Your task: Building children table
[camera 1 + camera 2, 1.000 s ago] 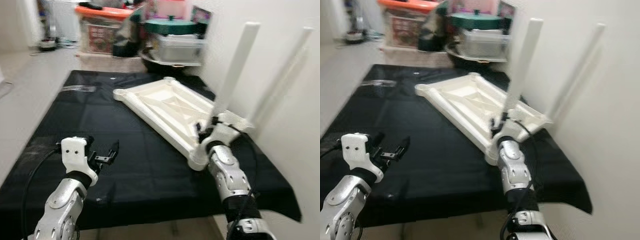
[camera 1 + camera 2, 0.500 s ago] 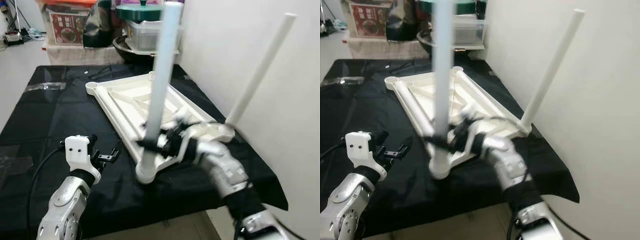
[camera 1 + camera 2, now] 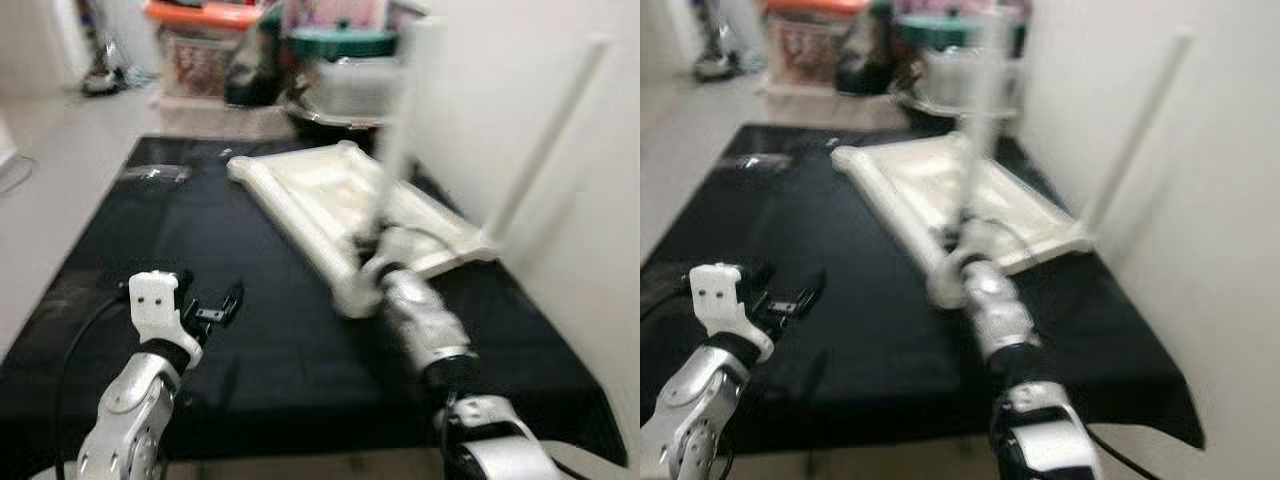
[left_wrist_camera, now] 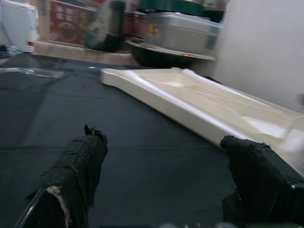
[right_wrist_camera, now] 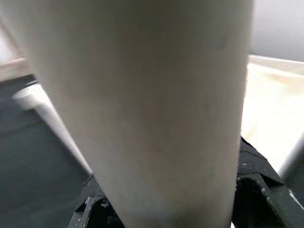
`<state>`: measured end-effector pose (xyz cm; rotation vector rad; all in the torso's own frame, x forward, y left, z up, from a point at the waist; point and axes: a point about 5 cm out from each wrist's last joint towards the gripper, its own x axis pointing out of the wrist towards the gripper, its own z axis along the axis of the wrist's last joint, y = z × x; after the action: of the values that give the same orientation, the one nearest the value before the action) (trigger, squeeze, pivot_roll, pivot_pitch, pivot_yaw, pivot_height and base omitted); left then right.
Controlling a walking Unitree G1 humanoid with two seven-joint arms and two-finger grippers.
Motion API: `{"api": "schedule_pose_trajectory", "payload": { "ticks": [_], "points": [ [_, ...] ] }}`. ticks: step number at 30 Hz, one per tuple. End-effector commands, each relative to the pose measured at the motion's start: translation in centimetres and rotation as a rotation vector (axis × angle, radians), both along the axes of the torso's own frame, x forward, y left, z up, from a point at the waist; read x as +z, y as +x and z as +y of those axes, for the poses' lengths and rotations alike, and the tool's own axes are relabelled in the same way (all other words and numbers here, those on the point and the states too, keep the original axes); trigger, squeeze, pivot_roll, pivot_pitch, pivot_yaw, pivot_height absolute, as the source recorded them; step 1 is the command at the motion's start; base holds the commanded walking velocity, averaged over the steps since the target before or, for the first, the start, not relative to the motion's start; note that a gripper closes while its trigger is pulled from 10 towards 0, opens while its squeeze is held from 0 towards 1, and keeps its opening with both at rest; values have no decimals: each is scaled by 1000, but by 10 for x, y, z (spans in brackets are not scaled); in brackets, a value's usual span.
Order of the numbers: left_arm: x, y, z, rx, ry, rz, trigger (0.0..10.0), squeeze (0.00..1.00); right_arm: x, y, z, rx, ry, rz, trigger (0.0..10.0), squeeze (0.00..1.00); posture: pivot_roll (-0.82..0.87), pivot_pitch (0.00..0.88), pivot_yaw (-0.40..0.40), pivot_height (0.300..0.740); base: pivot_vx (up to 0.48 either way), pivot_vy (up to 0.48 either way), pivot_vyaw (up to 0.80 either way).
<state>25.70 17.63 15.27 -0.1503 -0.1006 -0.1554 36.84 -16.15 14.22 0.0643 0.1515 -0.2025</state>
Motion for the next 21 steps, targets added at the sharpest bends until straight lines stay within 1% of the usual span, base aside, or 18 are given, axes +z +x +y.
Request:
{"api": "schedule_pose_trajectory", "payload": {
  "ticks": [1, 2, 3, 4, 6, 7, 8, 9, 10, 11, 13, 14, 16, 17, 18, 20, 21],
  "points": [
    [1, 1, -5, -16, 2, -2, 10000, 0, -30, -17, -25, -155, -60, 148, 0, 0, 86, 0, -110, 740, 0, 0, 0],
    [1, 1, -4, -16, 2, -2, 10000, 0, -30, -24, -26, -155, -65, 161, 5725, 0, 78, 0, -104, 740, 0, 0, 0],
    [1, 1, -4, -16, 2, -2, 10000, 0, -30, -24, -26, -155, -65, 161, 5725, 0, 78, 0, -104, 740, 0, 0, 0],
    [0, 1, -4, -16, 2, -2, 10000, 0, -28, -24, -14, -55, -47, 152, 10000, 0, 77, 0, -103, 740, 0, 0, 0],
    [0, 1, -4, -16, 2, -2, 10000, 0, -28, -24, -14, -55, -47, 152, 10000, 0, 77, 0, -103, 740, 0, 0, 0],
    [0, 2, -4, -18, 3, 0, 10000, 0, -9, -17, 22, 235, 110, 22, 10000, 1000, 92, 0, -110, 740, 0, 0, 0],
    [-1, 3, -4, -18, 3, 1, 10000, 0, 5, -11, 37, 381, 129, -60, 10000, 1000, 92, 0, -109, 740, 0, 0, 0],
    [-1, 3, -4, -18, 3, 1, 10000, 0, 5, -11, 37, 381, 129, -60, 10000, 1000, 92, 0, -109, 740, 0, 0, 0],
    [-1, 3, -3, -18, 3, 1, 10000, 0, 14, -8, 45, 466, 129, -109, 10000, 1000, 90, 0, -109, 740, 0, 0, 0],
    [-1, 3, -3, -17, 4, 1, 10000, 0, 24, -3, 53, 605, 151, -143, 10000, 0, 95, 0, -111, 740, 0, 0, 0],
    [-1, 3, -3, -17, 4, 1, 10000, 0, 24, -3, 53, 605, 151, -143, 10000, 0, 95, 0, -111, 740, 0, 0, 0],
    [-1, 3, -3, -16, 4, 1, 10000, 0, 30, 0, 56, 691, 165, -158, 10000, 0, 95, 0, -111, 740, 0, 0, 0],
    [-1, 3, -3, -16, 4, 1, 10000, 0, 33, 3, 59, 713, 182, -161, 10000, 0, 96, 0, -112, 740, 0, 0, 0],
    [-1, 4, -3, -16, 3, 1, 10000, 0, 38, 2, 65, 868, 170, -194, 10000, 0, 99, 0, -113, 740, 0, 0, 0],
    [-1, 4, -3, -18, 1, 0, 10000, 0, 33, -6, 71, 1060, 150, -165, 10000, 0, 98, 0, -113, 740, 0, 0, 0],
    [-1, 5, -4, -22, -1, 0, 10000, 0, 19, -22, 77, 1311, 117, -96, 10000, 0, 102, 0, -115, 740, 0, 0, 0],
    [-1, 5, -4, -24, -1, 0, 10000, 0, 14, -28, 79, 1363, 105, -70, 10000, 0, 102, 0, -115, 740, 0, 0, 0]
  ]
}}
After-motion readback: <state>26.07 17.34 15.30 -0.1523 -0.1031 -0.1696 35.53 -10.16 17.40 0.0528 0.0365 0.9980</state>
